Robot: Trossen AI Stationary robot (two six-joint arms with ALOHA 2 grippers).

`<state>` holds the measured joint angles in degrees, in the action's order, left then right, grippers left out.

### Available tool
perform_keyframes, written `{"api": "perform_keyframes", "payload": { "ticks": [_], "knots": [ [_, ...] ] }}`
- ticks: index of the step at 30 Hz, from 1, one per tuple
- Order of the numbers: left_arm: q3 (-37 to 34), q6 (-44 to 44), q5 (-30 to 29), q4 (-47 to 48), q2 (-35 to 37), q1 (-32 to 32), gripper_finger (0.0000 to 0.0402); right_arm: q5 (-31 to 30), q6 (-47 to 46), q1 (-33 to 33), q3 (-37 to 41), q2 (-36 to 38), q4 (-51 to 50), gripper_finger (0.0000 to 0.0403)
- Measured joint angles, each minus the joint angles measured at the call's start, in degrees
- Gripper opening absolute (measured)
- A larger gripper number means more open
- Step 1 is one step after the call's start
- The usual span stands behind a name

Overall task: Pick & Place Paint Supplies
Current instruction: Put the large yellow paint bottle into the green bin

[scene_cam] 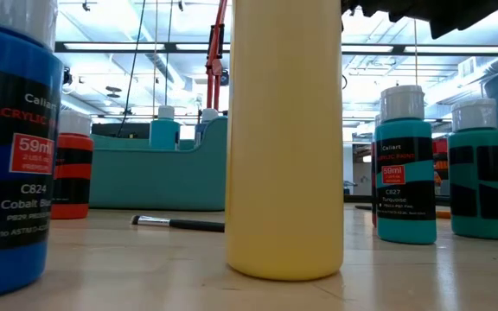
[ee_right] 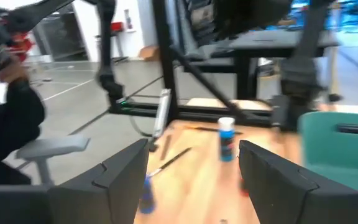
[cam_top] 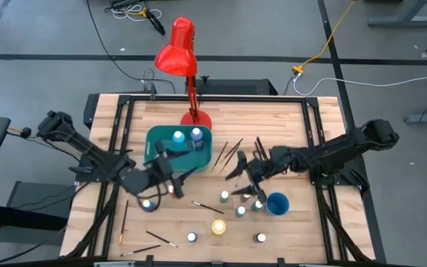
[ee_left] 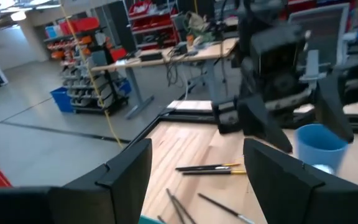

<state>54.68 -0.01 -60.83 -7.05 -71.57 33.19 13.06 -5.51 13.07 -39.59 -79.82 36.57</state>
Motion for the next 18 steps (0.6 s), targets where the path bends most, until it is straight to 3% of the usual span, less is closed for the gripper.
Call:
{"api": "perform_keyframes", "payload": {
  "ticks": [6,10,13,18],
  "knots": [
    [0.8,0.9,-10.5,-0.1,0.0,9.0,0.0258,-0.1,-0.6,6.3,-0.1,-6.8,10.1,0.0256],
    [0.8,5.9,-18.4,-0.1,0.0,13.9,0.0258,-0.1,-1.6,10.1,-4.3,-12.5,10.5,0.0256],
    [0.8,10.3,-19.1,-0.1,0.0,16.3,0.0258,-0.1,-1.2,12.1,-9.0,-16.8,5.9,0.0256],
    [0.8,16.6,-15.5,-0.3,0.0,18.3,0.0258,-1.8,2.0,14.9,-13.6,-21.7,3.7,0.0256]
  ]
}}
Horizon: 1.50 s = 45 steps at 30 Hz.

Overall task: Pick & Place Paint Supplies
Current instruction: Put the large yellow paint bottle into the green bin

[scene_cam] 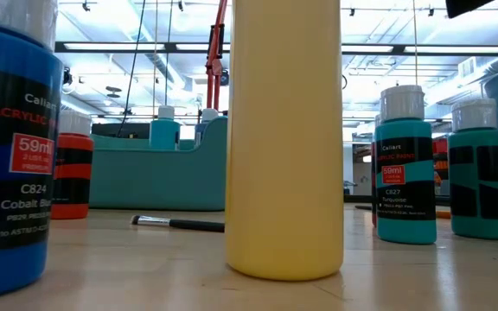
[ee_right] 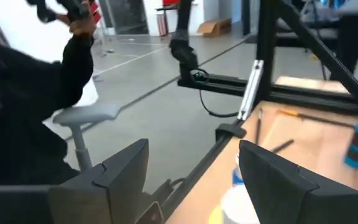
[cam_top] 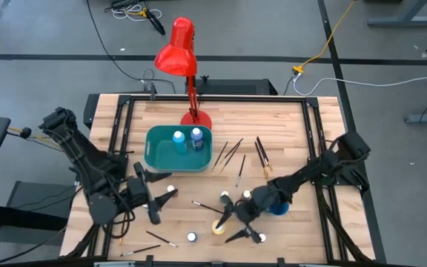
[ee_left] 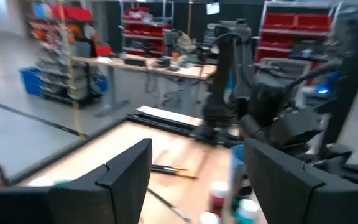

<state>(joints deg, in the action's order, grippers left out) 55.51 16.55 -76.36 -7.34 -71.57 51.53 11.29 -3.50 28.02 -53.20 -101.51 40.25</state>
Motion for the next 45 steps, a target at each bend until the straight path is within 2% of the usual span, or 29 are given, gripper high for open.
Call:
{"api": "perform_keyframes", "payload": {
  "ticks": [3,5,18,25,30,38,42,45],
  "knots": [
    [0.0,2.8,1.0,-0.1,0.0,0.2,0.0258,-8.7,3.7,1.2,-0.3,-1.0,-0.4,0.0256],
    [0.0,3.9,1.5,-0.1,0.0,0.2,0.0258,-11.9,4.8,1.4,-0.3,-0.9,-1.0,0.0256],
    [0.0,4.2,1.0,-2.5,0.0,0.1,0.0258,-10.5,1.2,1.3,-0.4,-0.8,-4.4,0.0256],
    [0.0,3.6,1.0,-3.2,0.0,0.1,0.0258,-15.4,4.1,1.0,-0.4,-1.3,-4.2,0.0256],
    [0.0,1.8,2.2,-3.2,0.0,0.1,0.0258,-11.2,3.8,0.8,-0.4,-1.3,-2.1,0.0256],
    [0.0,1.2,2.3,-3.2,0.0,0.1,0.0258,-13.6,3.6,0.1,-0.4,-1.3,-1.9,0.0256],
    [0.0,0.8,2.3,-3.2,0.0,0.1,0.0258,-9.6,0.8,-0.4,-0.3,-2.9,-0.7,0.0256],
    [0.0,0.7,2.3,-3.2,0.0,0.1,0.0258,-8.7,0.4,-0.3,-0.4,-4.4,1.5,0.0256]
  ]
}}
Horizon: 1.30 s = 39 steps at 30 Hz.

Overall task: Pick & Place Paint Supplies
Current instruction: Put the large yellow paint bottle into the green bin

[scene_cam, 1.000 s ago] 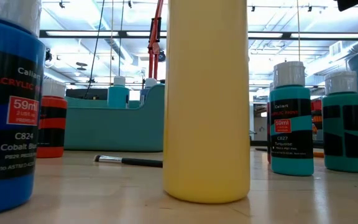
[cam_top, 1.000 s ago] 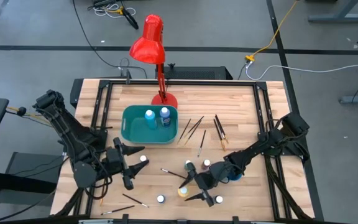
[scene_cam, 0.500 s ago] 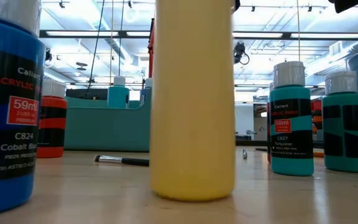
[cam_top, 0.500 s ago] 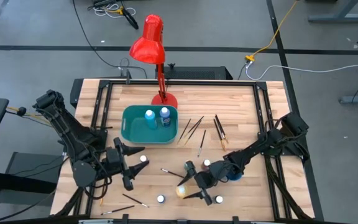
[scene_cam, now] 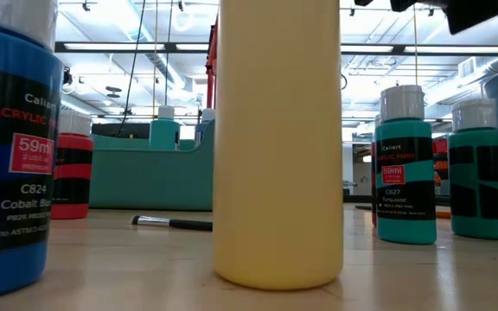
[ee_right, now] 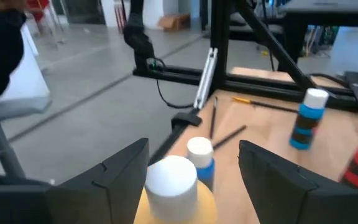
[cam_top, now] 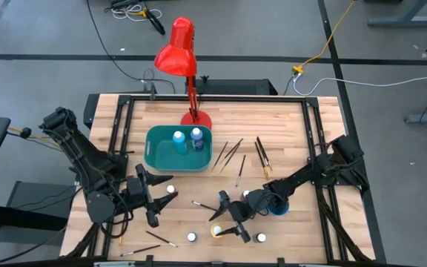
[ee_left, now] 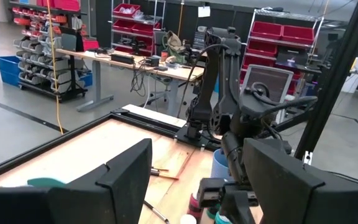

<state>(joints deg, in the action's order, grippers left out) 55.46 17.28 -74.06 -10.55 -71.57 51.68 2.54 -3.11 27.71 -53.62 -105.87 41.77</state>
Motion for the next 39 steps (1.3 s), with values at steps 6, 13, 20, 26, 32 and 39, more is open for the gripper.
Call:
{"api": "perform_keyframes", "payload": {
  "ticks": [6,13,20,26,32,39],
  "knots": [
    [0.0,0.0,0.2,-0.1,0.0,0.0,0.0258,-1.7,0.5,0.0,0.1,-0.6,-0.3,0.0256],
    [0.0,-0.1,0.2,-0.5,0.0,0.0,0.0258,-2.4,0.5,0.0,0.1,-0.6,-1.1,0.0241],
    [0.0,-0.1,0.2,-0.5,0.0,0.0,0.0258,-0.8,0.4,-1.0,0.1,-0.6,-2.1,0.0150],
    [0.0,-0.1,0.2,-0.5,0.0,0.0,0.0258,0.1,-2.0,-2.2,0.1,-0.6,0.5,0.0123],
    [0.0,-0.1,1.8,-0.5,0.0,0.0,0.0258,0.0,-0.9,-4.5,0.1,0.7,6.0,0.0123],
    [0.0,-0.1,1.9,-0.4,0.0,0.0,0.0258,-5.9,6.1,-9.5,-4.8,1.5,3.2,0.0123]
  ]
}}
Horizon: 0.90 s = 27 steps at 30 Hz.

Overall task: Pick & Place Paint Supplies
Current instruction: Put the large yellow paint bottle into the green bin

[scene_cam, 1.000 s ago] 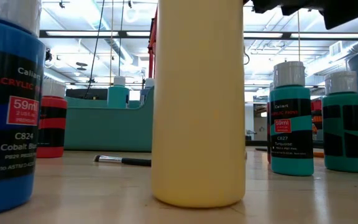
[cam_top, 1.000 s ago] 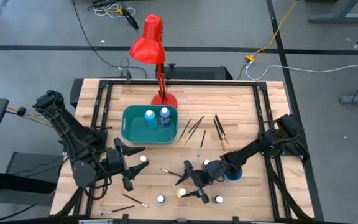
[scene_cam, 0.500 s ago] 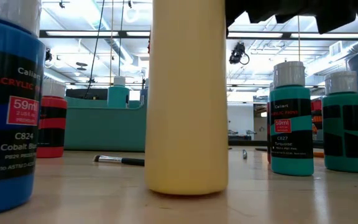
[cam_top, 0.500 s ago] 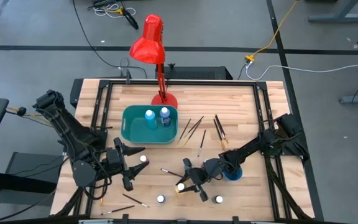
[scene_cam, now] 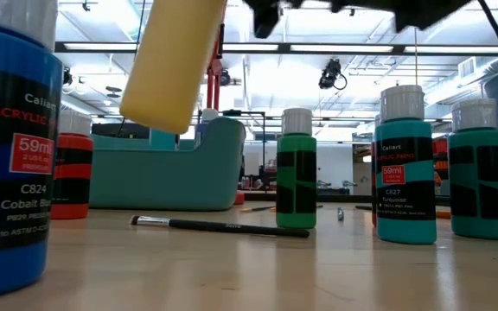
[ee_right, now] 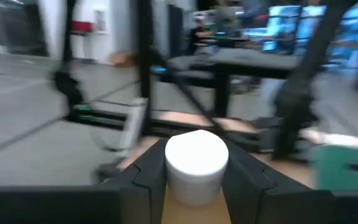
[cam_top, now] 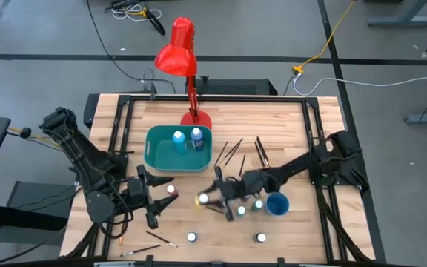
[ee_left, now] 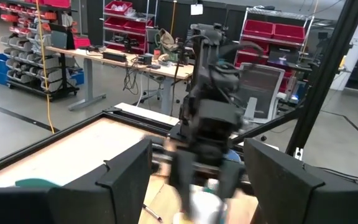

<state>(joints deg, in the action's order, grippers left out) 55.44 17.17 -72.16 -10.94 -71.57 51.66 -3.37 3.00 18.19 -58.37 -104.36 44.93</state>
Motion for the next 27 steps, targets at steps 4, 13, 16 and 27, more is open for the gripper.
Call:
{"api": "perform_keyframes", "payload": {
  "ticks": [4,13,16,27],
  "knots": [
    [0.0,0.0,0.0,0.0,0.0,0.0,0.0258,0.0,2.4,-3.1,-5.3,0.0,-6.2,0.0123],
    [0.0,0.0,0.0,0.4,0.0,0.0,0.0258,-4.3,6.1,-7.7,-8.4,0.4,-13.0,0.0124],
    [0.0,0.0,0.0,1.3,0.0,0.0,0.0258,-4.2,3.8,-10.2,-8.5,0.6,-13.0,0.0124],
    [-0.1,-0.3,1.1,0.9,-2.7,-1.2,0.0258,-2.1,0.7,-19.5,-8.2,0.6,-17.1,0.0125]
  ]
}}
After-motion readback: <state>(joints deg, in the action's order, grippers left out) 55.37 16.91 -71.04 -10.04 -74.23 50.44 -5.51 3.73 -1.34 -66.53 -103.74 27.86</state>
